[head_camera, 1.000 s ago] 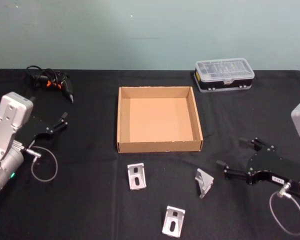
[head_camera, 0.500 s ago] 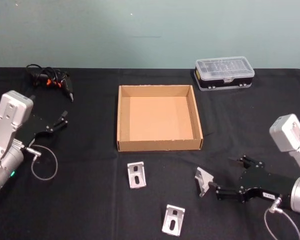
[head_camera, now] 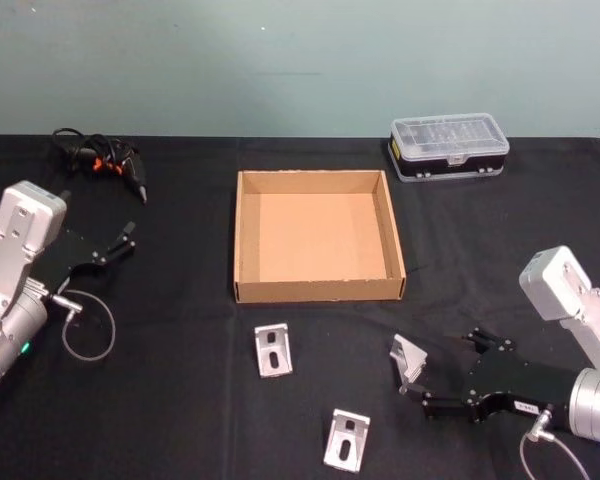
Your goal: Use one hand to pick up the angle iron from the table and place it into the box.
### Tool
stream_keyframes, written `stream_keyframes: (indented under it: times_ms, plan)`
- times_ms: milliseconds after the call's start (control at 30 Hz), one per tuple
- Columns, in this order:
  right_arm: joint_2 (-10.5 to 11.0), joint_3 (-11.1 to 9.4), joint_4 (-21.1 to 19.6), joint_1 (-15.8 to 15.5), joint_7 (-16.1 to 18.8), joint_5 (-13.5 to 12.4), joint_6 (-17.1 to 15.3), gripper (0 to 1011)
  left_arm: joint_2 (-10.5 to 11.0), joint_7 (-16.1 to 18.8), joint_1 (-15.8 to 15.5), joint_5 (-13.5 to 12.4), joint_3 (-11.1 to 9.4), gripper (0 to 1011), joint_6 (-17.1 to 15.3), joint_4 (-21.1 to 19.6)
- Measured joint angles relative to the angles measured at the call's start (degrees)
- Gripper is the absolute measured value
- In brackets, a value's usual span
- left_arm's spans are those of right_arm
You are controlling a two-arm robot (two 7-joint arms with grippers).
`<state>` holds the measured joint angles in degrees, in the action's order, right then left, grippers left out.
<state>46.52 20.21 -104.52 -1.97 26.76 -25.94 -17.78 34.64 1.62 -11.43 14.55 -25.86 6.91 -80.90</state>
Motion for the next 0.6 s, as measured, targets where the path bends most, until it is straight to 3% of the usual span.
stream_keyframes:
  times_ms: [600]
  plan:
    - [-2.08, 1.81, 2.53, 2.29, 1.13, 2.03, -0.19, 1004, 0.0, 0.0, 0.0, 0.0, 0.0, 1000, 0.0, 0.0]
